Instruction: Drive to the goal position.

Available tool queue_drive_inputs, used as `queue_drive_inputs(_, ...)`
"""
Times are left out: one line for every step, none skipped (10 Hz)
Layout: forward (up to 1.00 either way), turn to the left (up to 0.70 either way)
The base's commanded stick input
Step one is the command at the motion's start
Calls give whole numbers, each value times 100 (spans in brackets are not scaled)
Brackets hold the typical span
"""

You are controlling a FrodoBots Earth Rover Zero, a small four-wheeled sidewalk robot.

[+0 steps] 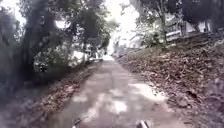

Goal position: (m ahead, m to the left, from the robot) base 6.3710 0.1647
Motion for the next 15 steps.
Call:
queue_drive_inputs(85, -1)
queue_drive_inputs(85, -9)
queue_drive_inputs(85, -30)
queue_drive_inputs(85, -27)
queue_drive_inputs(85, -19)
queue_drive_inputs(85, 0)
queue_drive_inputs(85, 0)
queue_drive_inputs(85, 0)
queue_drive_inputs(85, 0)
queue_drive_inputs(85, 0)
queue_drive_inputs(85, 0)
queue_drive_inputs(85, 0)
queue_drive_inputs(85, 0)
queue_drive_inputs(85, 0)
queue_drive_inputs(85, -5)
